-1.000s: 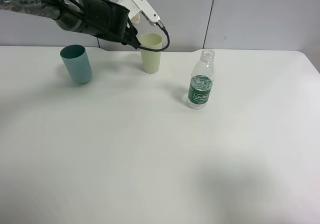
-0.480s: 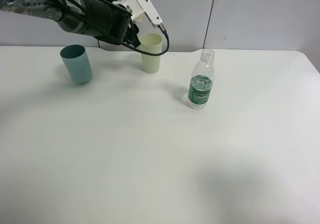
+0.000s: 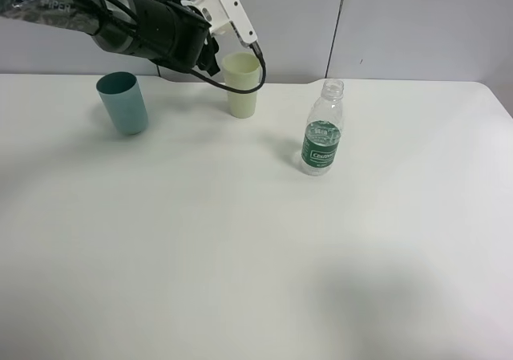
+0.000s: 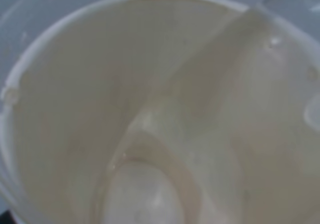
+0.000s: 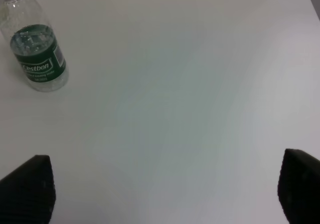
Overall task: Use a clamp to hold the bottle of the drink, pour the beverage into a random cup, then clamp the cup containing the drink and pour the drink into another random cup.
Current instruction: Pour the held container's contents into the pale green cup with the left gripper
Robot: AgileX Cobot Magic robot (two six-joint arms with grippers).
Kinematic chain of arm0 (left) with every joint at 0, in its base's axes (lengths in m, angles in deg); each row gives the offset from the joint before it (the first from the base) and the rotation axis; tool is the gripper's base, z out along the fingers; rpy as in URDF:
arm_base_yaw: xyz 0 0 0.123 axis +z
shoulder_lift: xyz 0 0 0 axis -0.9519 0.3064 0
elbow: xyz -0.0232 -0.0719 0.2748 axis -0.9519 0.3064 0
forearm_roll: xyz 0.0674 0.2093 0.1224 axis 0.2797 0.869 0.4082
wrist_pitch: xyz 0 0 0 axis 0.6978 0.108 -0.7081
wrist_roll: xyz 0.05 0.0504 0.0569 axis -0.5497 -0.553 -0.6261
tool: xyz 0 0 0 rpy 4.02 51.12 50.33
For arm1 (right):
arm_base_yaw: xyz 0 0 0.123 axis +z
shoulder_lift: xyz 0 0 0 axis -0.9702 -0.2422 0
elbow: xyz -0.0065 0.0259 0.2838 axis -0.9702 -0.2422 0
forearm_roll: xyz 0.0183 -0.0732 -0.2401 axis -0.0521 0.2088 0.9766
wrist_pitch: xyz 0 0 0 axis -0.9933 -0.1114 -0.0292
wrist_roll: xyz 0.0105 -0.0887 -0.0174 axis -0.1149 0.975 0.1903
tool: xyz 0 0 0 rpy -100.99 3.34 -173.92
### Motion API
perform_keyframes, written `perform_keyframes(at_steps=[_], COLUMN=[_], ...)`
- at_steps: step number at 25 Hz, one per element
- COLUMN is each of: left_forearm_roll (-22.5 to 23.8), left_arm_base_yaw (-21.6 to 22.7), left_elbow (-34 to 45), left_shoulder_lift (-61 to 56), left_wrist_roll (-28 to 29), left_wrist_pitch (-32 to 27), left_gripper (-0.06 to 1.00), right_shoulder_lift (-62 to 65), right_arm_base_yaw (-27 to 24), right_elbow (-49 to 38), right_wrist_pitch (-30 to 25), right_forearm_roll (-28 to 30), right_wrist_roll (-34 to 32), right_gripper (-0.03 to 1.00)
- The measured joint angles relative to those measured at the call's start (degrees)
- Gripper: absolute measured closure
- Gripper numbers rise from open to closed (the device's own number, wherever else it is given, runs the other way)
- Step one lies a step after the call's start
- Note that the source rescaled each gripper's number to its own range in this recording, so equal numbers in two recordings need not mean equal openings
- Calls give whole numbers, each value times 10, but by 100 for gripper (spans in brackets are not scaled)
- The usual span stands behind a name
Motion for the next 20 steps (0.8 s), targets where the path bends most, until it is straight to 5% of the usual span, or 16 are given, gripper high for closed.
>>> perform_keyframes(at_steps=[20], left_forearm_roll=[32], left_arm_base_yaw=[1], left_elbow=[0], left_shoulder_lift=[0], left_wrist_roll=[-11], left_wrist_pitch=[39], left_gripper=[94], right_shoulder_lift=[0], right_arm_base_yaw=[0], right_elbow=[0], right_wrist_pitch=[0], right_forearm_roll=[0], right_wrist_roll=[0], right_gripper=[19])
